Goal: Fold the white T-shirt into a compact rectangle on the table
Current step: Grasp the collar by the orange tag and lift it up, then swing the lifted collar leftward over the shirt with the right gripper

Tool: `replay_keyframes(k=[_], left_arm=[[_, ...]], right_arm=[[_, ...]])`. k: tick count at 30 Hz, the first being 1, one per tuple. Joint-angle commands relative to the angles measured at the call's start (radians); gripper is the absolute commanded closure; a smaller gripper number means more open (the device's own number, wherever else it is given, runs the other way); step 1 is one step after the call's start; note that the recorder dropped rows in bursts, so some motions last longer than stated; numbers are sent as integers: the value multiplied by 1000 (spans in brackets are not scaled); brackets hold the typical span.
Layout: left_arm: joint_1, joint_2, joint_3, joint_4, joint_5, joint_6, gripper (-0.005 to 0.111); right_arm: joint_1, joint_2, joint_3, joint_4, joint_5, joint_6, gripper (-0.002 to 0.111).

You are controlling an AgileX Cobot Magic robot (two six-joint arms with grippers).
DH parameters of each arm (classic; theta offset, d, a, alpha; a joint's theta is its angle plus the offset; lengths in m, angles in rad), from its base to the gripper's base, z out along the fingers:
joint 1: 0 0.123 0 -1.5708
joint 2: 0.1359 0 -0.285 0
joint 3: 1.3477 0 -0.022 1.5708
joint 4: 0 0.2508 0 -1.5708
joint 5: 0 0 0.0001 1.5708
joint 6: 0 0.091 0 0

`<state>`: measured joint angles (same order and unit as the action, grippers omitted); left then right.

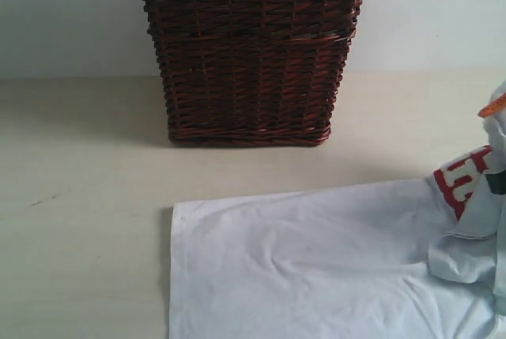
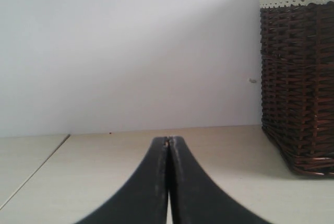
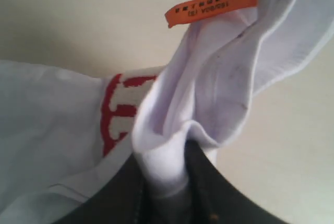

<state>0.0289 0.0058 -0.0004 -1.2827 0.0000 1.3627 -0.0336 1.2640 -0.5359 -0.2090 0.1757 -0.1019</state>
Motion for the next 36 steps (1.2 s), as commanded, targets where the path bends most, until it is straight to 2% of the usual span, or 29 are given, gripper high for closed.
replay_keyframes(k=[1, 6, 9, 12, 20, 26, 36], left_arm=[[2, -6, 0, -7, 0, -6, 107], [2, -6, 0, -7, 0, -6, 107], [2, -6, 0, -7, 0, -6, 107], [2, -6, 0, -7, 0, -6, 107], [2, -6, 0, -7, 0, -6, 107], [2, -6, 0, -7, 0, -6, 107], [2, -6, 0, -7, 0, -6, 107]], right_arm=[[68, -6, -9, 91, -39, -9, 108], [153, -6, -9, 209, -123, -9, 108], [218, -4, -9, 209, -149, -9, 108], [323, 21, -9, 209, -156, 0, 108], [532, 121, -9, 209, -314, 0, 108], [641, 193, -9, 40, -448, 0, 108], [763, 283, -9, -20, -537, 146, 108]])
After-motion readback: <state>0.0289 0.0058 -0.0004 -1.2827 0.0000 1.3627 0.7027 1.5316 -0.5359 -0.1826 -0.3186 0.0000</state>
